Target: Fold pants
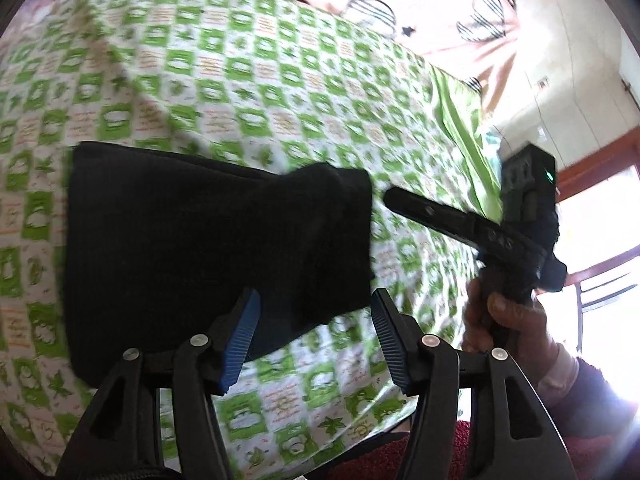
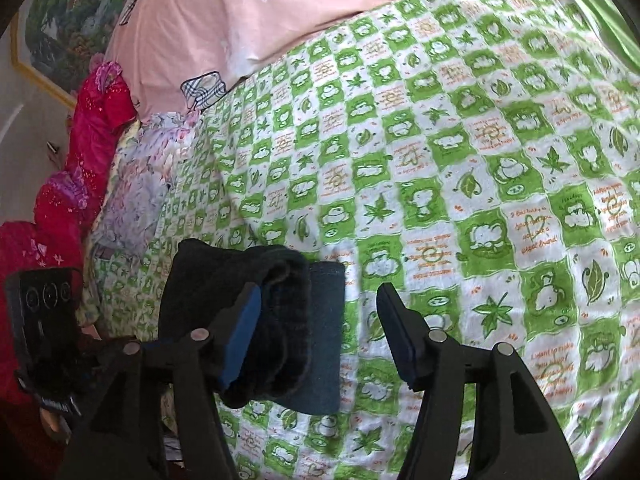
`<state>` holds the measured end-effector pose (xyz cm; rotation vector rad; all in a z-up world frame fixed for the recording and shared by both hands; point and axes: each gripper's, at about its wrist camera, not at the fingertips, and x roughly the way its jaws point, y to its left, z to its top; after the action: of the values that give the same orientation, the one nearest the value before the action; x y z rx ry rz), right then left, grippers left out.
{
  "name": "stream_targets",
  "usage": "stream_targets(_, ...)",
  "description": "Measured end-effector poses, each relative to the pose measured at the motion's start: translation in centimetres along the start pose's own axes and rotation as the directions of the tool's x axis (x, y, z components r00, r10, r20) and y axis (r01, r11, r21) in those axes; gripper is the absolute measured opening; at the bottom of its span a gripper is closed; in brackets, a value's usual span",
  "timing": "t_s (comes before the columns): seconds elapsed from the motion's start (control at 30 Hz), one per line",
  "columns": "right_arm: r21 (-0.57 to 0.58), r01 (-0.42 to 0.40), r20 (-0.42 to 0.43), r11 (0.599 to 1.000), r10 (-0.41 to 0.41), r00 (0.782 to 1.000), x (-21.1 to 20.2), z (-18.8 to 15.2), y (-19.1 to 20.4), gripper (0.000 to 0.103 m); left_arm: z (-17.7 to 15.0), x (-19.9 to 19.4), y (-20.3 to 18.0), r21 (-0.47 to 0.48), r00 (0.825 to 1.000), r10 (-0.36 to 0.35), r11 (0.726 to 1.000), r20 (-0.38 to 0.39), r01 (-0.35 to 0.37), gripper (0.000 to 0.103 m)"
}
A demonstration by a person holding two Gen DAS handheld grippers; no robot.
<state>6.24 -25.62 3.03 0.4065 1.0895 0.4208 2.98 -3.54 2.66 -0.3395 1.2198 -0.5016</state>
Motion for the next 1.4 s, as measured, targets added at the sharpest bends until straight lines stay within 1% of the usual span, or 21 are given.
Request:
stream_targets(0.17,-0.051,0.043,0.007,0.998,-0.043,0.999,0.5,-0.2,2.7,0.067,0.4,-2.2,2.7,-0.071,0.998,0.045,0.997,0.049,-0.041,0.059)
stream_targets(0.3,-0.093,0.083,0.05,0.992,-0.078,0.996,0.4,-0.2,4.6,0.068,0.8,-3.5,4.7,-0.11,0.994,0.086,0.991,0.07,-0.078,0.06)
stream_targets(0.5,-0.111,0.128,0.055,0.986,-0.122,0.991,1.1,-0.1,6.1,0.07,1.4,-4.3,6.5,-0.154,0.989,0.119,0.982,0.09,-0.104,0.064)
stream_targets(0.6,-0.111,0.155,0.047,0.982,-0.151,0.987,1.7,-0.4,6.4,0.071,1.7,-4.3,7.3,-0.169,0.986,0.14,0.978,0.09,-0.124,0.064)
stream_targets(0.8,-0.102,0.182,0.027,0.978,-0.181,0.983,2.4,-1.3,6.4,0.072,2.6,-3.6,8.2,-0.186,0.981,0.179,0.969,0.071,-0.163,0.067)
stream_targets(1.03,-0.137,0.242,0.013,0.961,-0.242,0.97,3.2,-2.8,6.7,0.072,3.4,-2.3,9.3,-0.199,0.977,0.208,0.96,0.039,-0.196,0.068)
stream_targets(1.17,-0.125,0.264,0.0,0.956,-0.266,0.964,3.5,-3.3,6.0,0.072,4.0,-1.4,10.1,-0.215,0.975,0.223,0.953,0.022,-0.213,0.068)
stream_targets(1.4,-0.104,0.293,0.006,0.95,-0.294,0.956,3.4,-3.8,5.2,0.078,5.0,-0.4,11.2,-0.224,0.962,0.271,0.939,0.01,-0.262,0.067)
